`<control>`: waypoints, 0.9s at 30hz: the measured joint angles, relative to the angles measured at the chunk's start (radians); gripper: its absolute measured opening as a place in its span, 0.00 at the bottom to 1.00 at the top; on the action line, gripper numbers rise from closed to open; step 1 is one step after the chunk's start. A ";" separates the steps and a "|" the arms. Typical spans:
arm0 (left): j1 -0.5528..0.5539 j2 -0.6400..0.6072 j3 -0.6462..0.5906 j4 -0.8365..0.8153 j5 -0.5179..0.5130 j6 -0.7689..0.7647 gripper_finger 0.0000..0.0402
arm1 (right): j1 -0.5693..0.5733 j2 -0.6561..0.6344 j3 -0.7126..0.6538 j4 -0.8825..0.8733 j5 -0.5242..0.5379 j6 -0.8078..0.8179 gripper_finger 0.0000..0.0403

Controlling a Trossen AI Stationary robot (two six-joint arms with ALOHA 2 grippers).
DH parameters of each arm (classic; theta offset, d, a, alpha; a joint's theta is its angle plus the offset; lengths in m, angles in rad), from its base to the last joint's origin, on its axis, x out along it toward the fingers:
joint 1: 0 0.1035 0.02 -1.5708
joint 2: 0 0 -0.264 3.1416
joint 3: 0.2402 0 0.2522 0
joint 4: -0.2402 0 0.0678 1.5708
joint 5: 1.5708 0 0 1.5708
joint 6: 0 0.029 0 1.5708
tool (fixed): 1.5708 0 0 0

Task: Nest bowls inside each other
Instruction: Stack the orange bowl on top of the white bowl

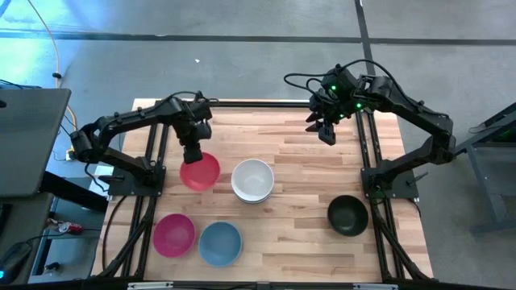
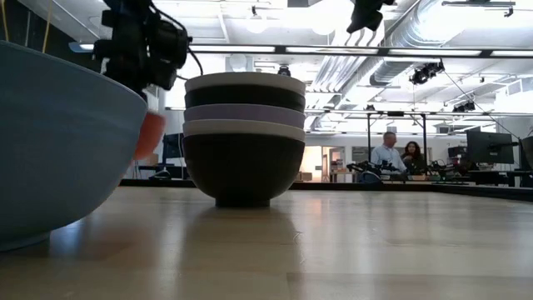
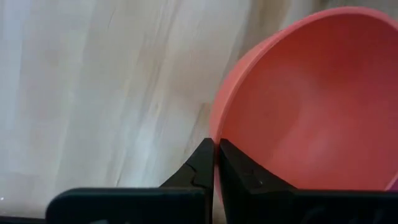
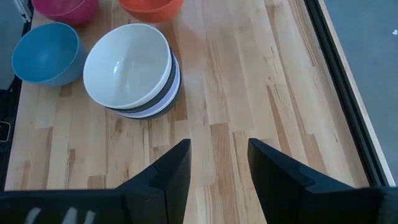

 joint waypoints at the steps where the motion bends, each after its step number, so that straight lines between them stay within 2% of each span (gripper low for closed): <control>1: 0.004 0.000 0.019 -0.016 0.012 0.000 0.00 | 0.000 0.000 0.000 -0.002 0.000 0.000 0.38; 11: 0.018 0.000 0.232 -0.168 0.031 -0.017 0.00 | 0.000 0.000 0.000 -0.008 0.000 -0.008 0.38; 16: -0.009 0.024 0.332 -0.217 0.045 -0.059 0.00 | 0.000 0.000 0.000 -0.011 0.000 -0.008 0.38; 27: -0.151 0.221 0.556 -0.255 0.071 -0.090 0.00 | 0.000 0.000 0.000 -0.067 0.016 -0.009 0.38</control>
